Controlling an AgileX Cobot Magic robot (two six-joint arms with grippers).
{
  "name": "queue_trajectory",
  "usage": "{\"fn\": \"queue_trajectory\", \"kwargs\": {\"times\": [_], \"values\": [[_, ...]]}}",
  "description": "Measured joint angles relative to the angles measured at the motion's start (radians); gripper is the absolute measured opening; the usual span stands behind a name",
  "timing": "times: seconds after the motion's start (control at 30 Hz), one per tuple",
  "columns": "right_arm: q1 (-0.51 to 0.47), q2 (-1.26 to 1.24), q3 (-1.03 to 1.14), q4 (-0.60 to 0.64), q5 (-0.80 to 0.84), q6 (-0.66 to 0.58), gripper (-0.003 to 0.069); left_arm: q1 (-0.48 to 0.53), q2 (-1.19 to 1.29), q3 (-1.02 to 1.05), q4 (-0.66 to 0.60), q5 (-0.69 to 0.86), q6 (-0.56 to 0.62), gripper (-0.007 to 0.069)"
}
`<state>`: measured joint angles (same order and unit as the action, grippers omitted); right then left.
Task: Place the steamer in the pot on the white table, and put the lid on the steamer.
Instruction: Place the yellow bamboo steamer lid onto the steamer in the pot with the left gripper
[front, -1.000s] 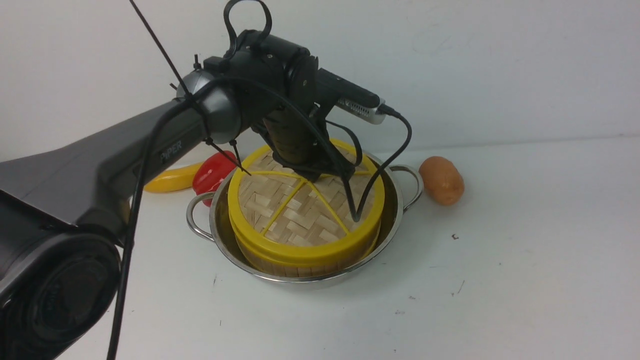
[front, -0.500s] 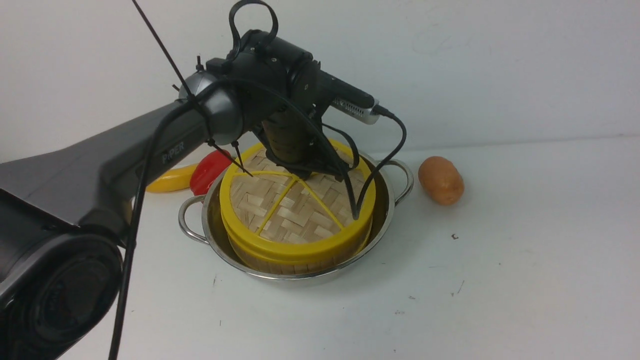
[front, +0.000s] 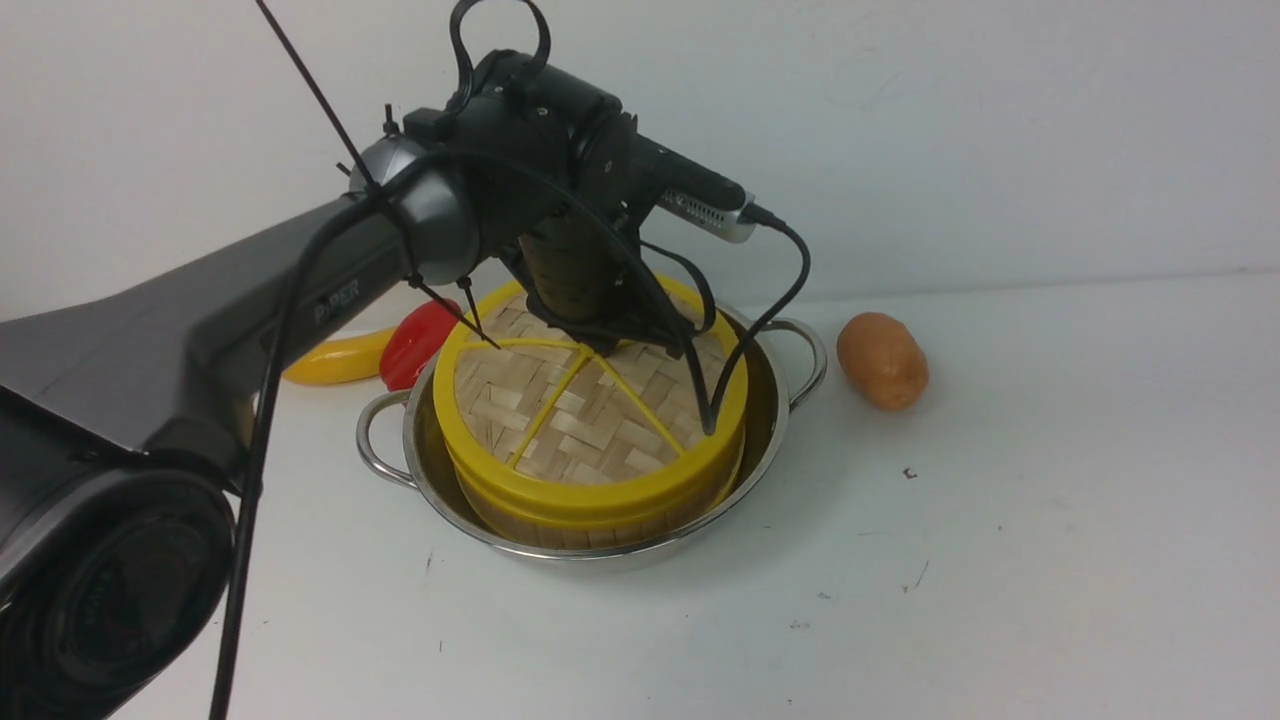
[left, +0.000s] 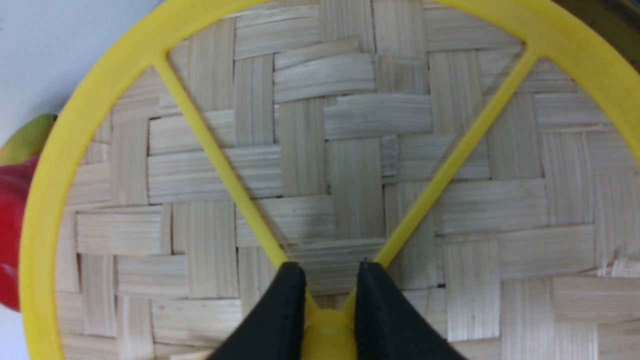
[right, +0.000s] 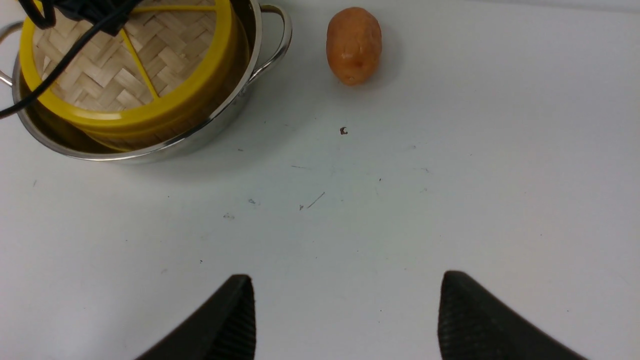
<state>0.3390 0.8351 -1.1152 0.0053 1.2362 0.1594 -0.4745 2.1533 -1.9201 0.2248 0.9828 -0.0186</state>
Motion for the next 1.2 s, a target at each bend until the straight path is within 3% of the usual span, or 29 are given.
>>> {"fn": "queue_trajectory", "kwargs": {"times": [0.97,1.1,1.2], "values": [[0.0,0.0,0.0,0.001,0.0,0.0,0.0474,0.002,0.025,-0.003,0.012,0.0,-0.001,0.0117],[0.0,0.0,0.0,0.001,0.0,0.0,0.0474,0.002,0.025,-0.003,0.018,-0.013,-0.001,0.0169],[0.0,0.0,0.0,0.001,0.0,0.0,0.0474,0.002,0.028,-0.003,0.031,-0.032,-0.001,0.0295]]}}
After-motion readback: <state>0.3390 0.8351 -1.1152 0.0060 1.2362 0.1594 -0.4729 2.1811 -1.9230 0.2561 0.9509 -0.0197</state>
